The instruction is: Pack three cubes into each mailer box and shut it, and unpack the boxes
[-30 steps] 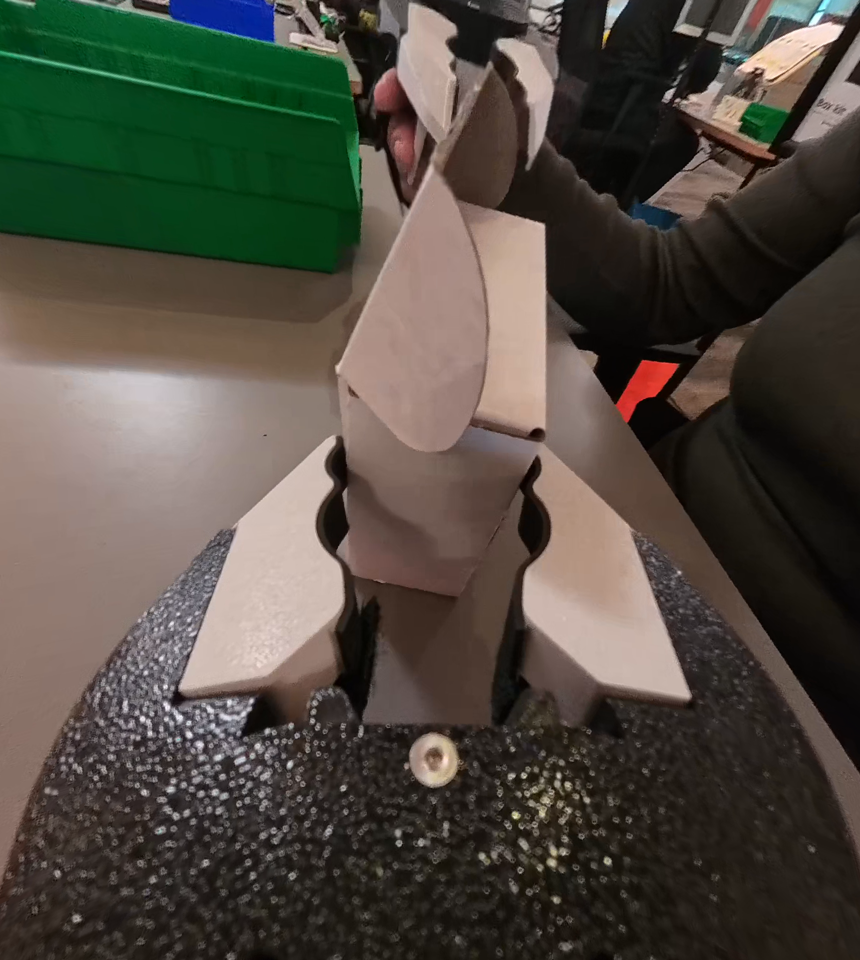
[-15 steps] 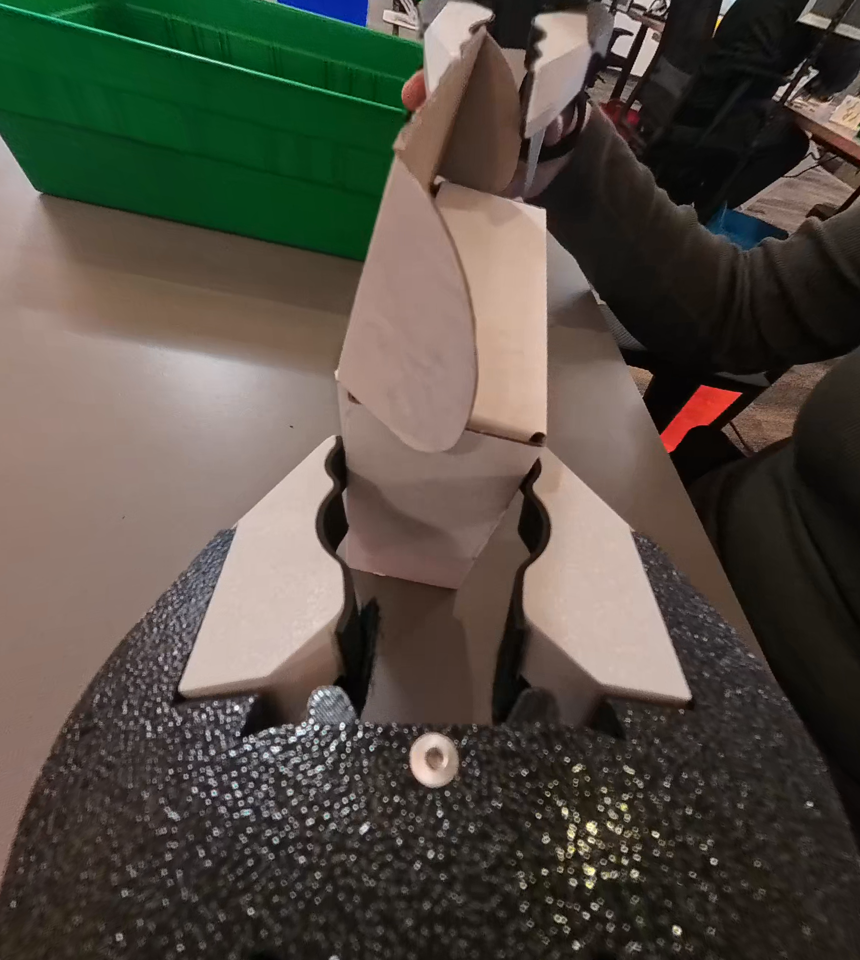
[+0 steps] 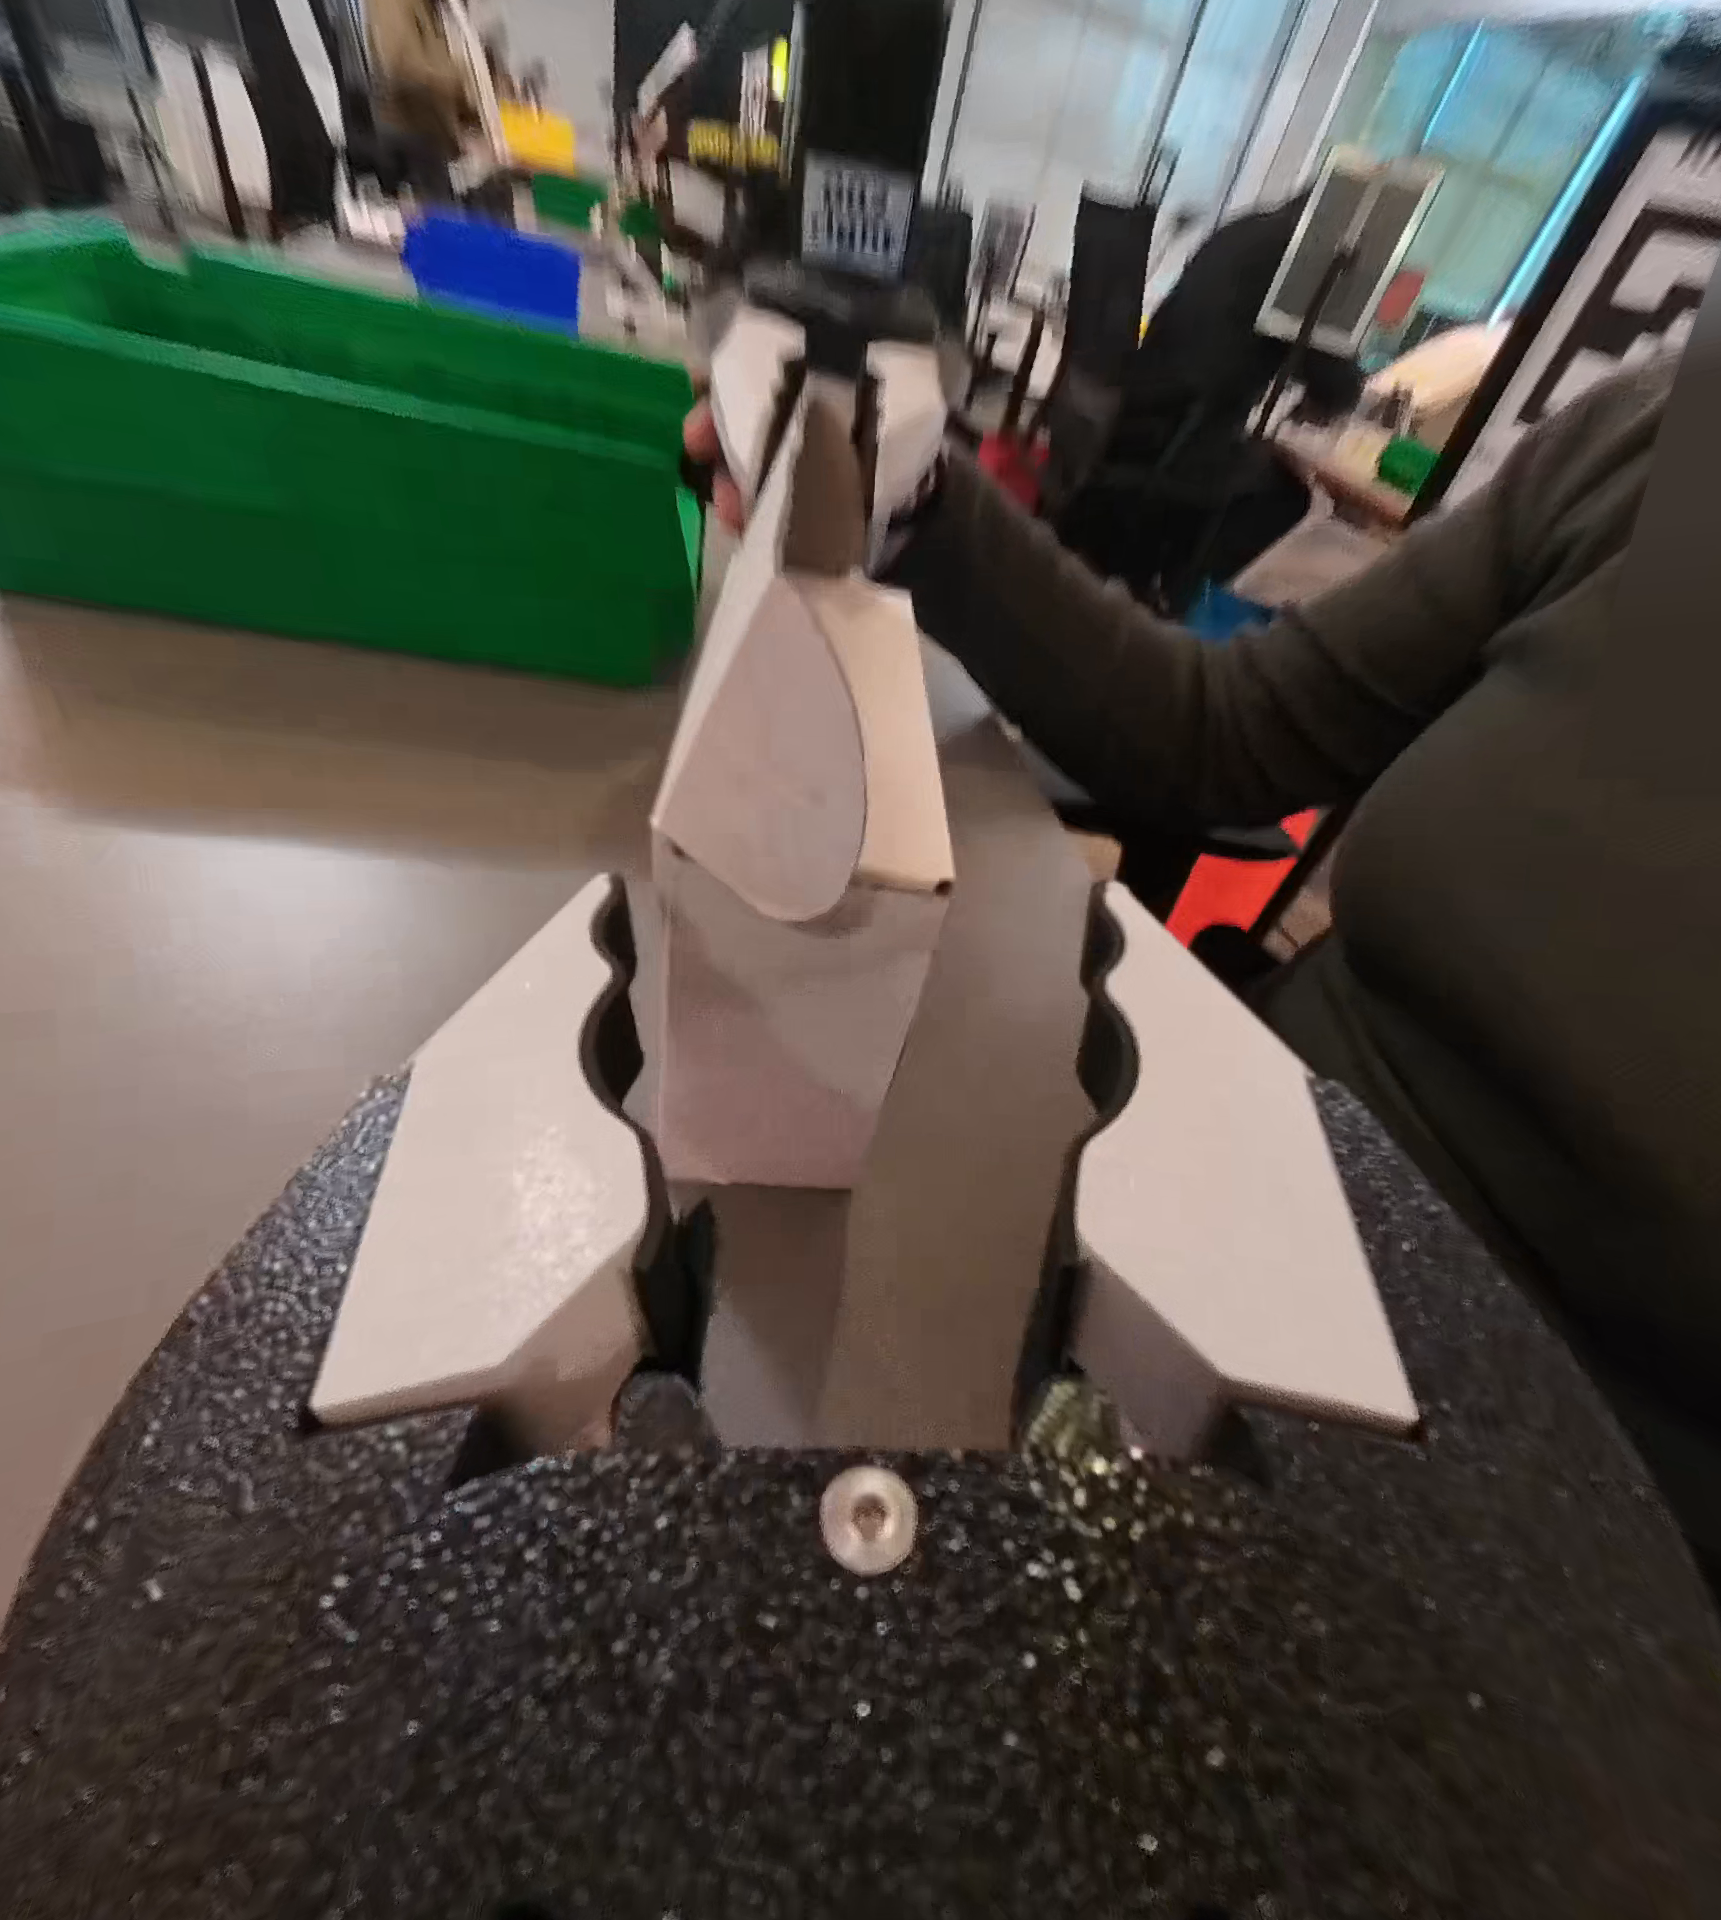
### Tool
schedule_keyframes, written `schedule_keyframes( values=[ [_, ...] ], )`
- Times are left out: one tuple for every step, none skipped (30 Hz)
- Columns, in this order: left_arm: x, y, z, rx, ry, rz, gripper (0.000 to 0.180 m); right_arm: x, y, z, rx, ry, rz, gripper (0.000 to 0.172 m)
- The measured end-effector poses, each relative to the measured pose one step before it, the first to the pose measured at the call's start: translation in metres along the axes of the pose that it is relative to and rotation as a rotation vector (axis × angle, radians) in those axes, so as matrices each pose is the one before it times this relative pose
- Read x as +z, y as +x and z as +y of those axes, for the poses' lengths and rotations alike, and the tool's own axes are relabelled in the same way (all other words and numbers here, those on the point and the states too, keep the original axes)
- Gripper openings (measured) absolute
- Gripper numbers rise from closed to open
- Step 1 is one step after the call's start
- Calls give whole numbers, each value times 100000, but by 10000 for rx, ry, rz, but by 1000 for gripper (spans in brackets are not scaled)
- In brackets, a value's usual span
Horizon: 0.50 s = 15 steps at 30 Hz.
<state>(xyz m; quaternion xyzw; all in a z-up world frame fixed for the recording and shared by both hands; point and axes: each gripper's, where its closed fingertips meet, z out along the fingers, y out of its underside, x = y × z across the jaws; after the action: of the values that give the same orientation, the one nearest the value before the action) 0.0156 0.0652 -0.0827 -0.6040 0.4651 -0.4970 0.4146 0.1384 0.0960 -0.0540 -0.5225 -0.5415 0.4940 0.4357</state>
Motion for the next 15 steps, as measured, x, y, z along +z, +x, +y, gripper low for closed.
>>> schedule_keyframes(
  values=[
    [-693,-33,-921,168,533,-15,84,4,-22,20,-40,-14,-1,28],
    [-564,-40,-923,98,514,16,78,-13,-34,0,-27,-6,-16,29],
    [-425,5,-776,47,432,84,74,-6,-33,6,-17,4,-32,29],
    [-289,-8,-482,14,237,131,72,-11,-11,-8,-5,14,-31,29],
    [-216,-88,-222,-50,54,149,69,-8,15,-8,17,21,-22,29],
    [-198,-7,-182,-178,11,232,65,0,40,-14,41,23,-22,29],
    [-202,92,-254,-290,69,303,60,-4,17,-16,37,18,-26,29],
    [-197,106,-218,-293,68,275,53,-2,15,-10,3,14,-16,29],
    [-144,-37,8,-185,-36,136,45,-3,29,-7,-9,13,-5,29],
    [-82,-284,212,-37,-124,-87,38,13,9,4,7,18,-13,29],
    [12,-243,311,66,-174,-121,32,24,7,-19,22,26,-28,29],
    [116,-44,241,46,-149,-32,24,20,12,-4,27,30,-15,29],
    [171,58,248,36,-185,8,19,16,43,-13,33,29,-4,29],
    [184,-52,218,61,-193,-79,16,5,6,-3,23,23,-13,29],
    [173,-34,171,104,-180,-95,13,7,5,-8,8,12,-7,29]
  ],
)
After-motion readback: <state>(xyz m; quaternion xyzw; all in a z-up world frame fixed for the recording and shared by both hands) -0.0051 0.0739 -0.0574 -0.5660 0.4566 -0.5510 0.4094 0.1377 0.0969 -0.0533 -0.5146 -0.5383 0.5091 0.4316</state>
